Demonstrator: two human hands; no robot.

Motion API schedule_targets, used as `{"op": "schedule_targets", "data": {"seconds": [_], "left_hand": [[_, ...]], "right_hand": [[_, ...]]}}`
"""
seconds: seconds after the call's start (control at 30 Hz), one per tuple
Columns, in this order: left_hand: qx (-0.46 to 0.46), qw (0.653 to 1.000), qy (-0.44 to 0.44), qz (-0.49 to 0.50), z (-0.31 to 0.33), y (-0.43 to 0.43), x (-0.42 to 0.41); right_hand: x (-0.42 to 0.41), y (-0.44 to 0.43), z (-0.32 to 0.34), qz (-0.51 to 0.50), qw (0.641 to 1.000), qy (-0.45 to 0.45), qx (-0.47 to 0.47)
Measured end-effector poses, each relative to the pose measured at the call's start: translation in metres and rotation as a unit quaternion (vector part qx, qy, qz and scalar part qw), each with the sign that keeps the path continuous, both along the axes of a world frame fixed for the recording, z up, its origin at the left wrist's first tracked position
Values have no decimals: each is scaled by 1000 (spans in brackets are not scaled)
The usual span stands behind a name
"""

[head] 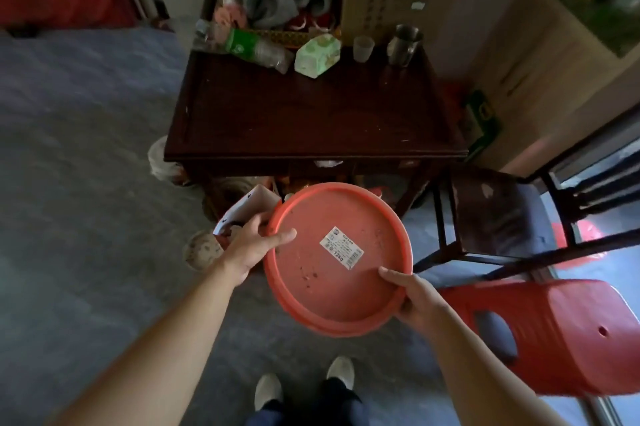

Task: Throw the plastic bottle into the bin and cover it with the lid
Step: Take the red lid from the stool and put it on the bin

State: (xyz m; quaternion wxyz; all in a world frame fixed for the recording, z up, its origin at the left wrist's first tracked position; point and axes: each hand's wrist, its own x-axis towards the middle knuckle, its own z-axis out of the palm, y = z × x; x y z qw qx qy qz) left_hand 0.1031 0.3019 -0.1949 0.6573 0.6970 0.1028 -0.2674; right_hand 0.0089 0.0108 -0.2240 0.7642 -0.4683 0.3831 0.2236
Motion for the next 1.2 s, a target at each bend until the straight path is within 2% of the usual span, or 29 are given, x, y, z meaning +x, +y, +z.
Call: {"op": "schedule_targets", "data": {"seconds": [0.2,0.33,0.6,0.87,1.03,1.2], "left_hand": [[25,999,-11,45,-30,-15,-1],[-10,998,-3,57,-72,-28,6],[-24,996,29,77,-239,-41,38],[5,996,-30,85,-437,-31,69],[46,990,-58,117,-510,-41,78],[70,988,-78,113,-551,-43,83]], "right_hand": [[35,-15,-30,55,998,25,-7],[56,-29,-72,65,997,40,-15],[89,-44,-223,73,995,51,-33],[121,-56,-409,67,995,36,-59],[138,-55,-499,111,991,25,-66],[145,-48,-538,119,989,28,-83]]}}
